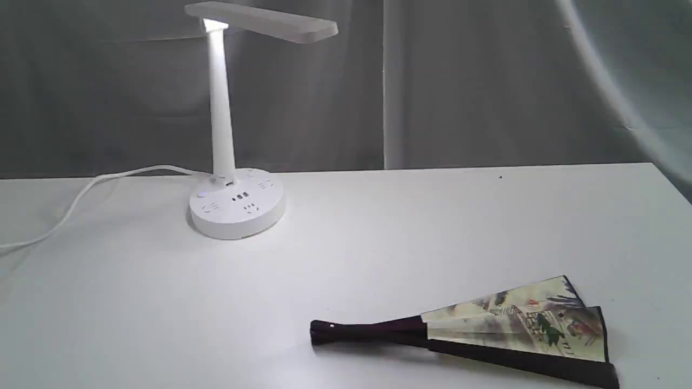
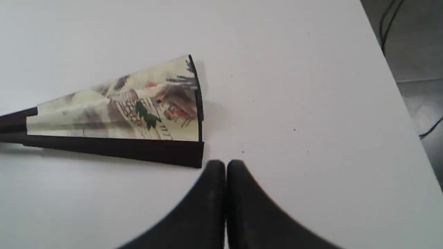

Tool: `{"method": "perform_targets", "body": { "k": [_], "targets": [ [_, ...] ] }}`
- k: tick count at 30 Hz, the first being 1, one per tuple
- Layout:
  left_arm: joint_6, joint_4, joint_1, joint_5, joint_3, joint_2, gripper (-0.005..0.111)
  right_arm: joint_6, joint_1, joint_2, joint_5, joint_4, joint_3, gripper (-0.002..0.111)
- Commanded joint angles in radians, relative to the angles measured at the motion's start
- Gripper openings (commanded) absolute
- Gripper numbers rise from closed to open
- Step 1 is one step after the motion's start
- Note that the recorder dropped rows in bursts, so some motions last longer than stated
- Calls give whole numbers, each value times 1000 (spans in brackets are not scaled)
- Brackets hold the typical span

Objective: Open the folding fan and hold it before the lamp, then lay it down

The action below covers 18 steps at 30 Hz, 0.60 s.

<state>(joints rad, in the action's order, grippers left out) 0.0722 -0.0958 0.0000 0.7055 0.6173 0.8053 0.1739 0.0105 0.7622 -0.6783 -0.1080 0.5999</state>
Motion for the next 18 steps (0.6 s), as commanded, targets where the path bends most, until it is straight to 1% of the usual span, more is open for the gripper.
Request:
{"method": "perform_targets", "body": {
  "k": [1,5,10,14,18],
  "targets": [
    [-81,-57,0,-24,5,86,7,-27,1,61,23,43,7,0],
    [-146,-126,0,-24,5,178,7,-95,1,122,23,74,7,0],
    [-281,-263,0,-21,7,274,2,-191,1,174,68,168,7,0],
    [-290,-259,-1,31,62,336,0,-249,1,197,98,243,7,0],
    [-291,-253,-7,41,98,384,0,-271,1,232,102,275,7,0]
  ]
}}
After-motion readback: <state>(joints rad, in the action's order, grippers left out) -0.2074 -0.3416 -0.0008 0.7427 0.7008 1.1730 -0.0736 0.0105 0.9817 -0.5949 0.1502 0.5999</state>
